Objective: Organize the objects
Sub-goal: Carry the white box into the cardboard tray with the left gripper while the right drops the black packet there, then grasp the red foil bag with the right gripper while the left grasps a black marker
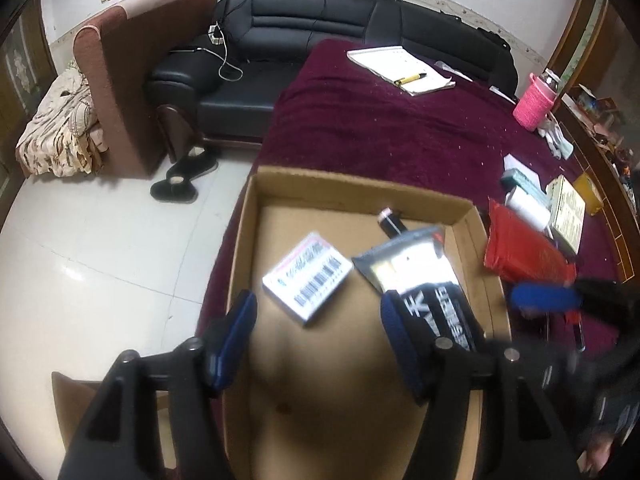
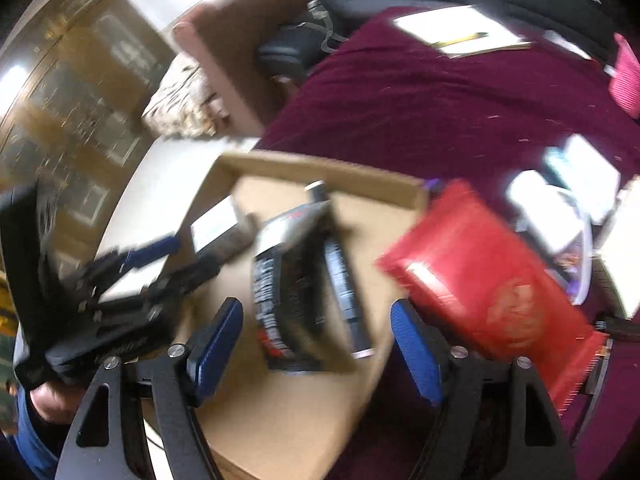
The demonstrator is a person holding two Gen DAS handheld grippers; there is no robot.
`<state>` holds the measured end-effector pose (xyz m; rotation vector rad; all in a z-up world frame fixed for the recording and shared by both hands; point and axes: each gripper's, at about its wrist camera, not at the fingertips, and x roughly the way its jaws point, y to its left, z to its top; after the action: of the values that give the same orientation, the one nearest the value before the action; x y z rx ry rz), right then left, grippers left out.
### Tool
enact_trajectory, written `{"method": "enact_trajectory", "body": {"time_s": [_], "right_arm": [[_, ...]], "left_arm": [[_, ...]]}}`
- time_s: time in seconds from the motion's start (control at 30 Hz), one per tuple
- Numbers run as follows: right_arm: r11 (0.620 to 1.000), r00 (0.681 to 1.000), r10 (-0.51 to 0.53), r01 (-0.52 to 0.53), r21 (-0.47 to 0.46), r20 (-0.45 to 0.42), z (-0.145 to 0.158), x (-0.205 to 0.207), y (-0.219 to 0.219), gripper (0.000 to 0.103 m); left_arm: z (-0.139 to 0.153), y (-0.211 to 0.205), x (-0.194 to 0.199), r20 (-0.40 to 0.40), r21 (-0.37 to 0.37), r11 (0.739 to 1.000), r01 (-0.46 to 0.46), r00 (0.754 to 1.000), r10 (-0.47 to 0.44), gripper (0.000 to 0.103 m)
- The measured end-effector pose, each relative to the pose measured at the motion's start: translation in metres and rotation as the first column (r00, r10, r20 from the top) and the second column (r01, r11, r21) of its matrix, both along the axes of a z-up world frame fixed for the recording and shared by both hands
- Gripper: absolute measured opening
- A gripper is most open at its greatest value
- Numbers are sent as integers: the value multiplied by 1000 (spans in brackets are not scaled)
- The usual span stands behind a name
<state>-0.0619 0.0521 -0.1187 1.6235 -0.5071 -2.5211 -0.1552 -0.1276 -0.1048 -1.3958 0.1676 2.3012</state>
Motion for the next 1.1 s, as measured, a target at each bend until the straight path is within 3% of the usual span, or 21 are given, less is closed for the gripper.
{"method": "enact_trajectory", "body": {"time_s": [0.13,0.23,0.37,0.53,0.77,0.97,1.03,1.07,1.1], "right_arm": [[988,996,-83,88,123,-44,14,9,41,81],[983,996,-88,88,162,-9,12,17,72,81],[974,999,-26,17,224,35,3,26,89,81],[964,991,131,-136,227,37,1,36,77,81],[883,937,341,-348,316,80,-10,17,45,87],[796,911,392,-407,447,132,-40,-5,31,87],[796,916,387,-391,463,109,-39,-2,31,72],[801,922,373,-377,464,106,-38,1,30,60],[811,930,351,-361,460,111,-37,3,32,58]], "left_arm": [[0,1,14,17,24,1000,15,1000,-15,64],[3,5,29,13,32,998,47,999,-47,64],[7,11,47,16,58,995,79,997,-80,64],[5,21,74,31,78,993,91,995,-94,64],[-2,33,114,66,81,994,79,994,-84,64],[3,29,146,61,52,998,33,998,-36,64],[4,25,153,59,43,999,8,998,-11,64],[5,22,156,61,41,999,-9,998,7,64],[5,19,158,64,42,999,-22,998,20,64]]}}
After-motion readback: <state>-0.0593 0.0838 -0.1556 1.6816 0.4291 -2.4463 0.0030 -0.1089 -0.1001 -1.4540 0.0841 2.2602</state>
